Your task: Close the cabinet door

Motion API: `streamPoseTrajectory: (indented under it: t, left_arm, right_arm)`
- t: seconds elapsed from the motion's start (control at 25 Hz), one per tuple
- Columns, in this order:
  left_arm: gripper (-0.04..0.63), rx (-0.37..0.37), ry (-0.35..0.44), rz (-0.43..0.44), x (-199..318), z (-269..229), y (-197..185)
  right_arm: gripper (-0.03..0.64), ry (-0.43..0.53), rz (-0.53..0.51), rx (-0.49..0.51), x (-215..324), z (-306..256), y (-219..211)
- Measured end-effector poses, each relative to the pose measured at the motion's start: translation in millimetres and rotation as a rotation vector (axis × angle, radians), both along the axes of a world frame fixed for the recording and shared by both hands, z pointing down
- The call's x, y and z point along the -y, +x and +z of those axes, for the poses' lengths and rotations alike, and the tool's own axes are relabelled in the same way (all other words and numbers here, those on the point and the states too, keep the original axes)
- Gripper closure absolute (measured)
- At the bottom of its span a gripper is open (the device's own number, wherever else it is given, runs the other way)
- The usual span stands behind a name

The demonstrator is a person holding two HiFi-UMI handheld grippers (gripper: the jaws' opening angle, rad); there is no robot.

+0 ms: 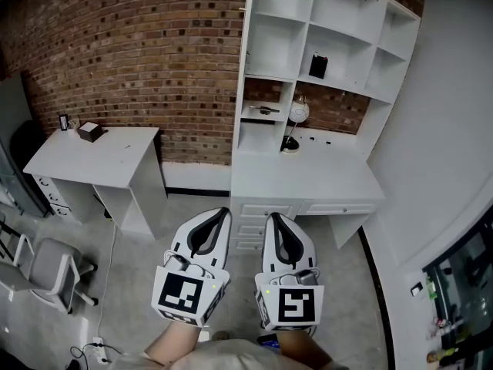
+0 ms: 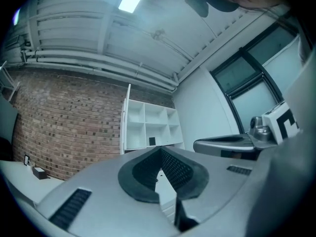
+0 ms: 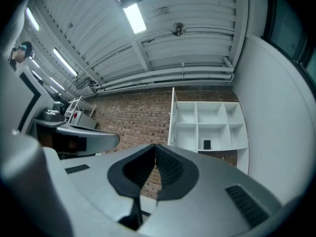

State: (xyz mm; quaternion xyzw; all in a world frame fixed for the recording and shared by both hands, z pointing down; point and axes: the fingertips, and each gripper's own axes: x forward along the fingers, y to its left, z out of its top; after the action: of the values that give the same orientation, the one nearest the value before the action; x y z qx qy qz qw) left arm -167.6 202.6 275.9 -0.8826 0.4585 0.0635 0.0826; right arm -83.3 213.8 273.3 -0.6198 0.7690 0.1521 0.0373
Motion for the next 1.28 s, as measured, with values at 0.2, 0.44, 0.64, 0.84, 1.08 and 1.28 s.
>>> streamPoseTrajectory:
  t: [0.2,0.44,0.64,0.84,1.08,1.28]
  left_arm:
    - [0.588,0.006,-0.008,0.017,28,9,-4]
    - [0.588,-0.006,-0.019,0.021,57,10,-5]
    - [0.588,-0.004,-0.014,0.003,91,16,-3]
    - [0.588,-0.012,-0.016,-0.014,144,12,-1]
    - [0.588,-0.025,-0.006,-0.025,222,-1,14]
    - [0.588,-0.025,-0.012,-0.048,279,-8,24]
  right_arm:
    - [0.598,-0.008,0.020,-0.020,24,7,-5]
    - [0.598,-0.022,0.016,-0.013,56,11,-7]
    - [0.598,-0.009,-0.009,-0.016,94,15,-5]
    - [0.598,-0.012,-0.027,-0.012,150,13,-2]
    - [0.598,0.007,-0.045,-0.011,230,-3,12]
    - [0.598,0.006,-0.070,-0.022,289,-10,23]
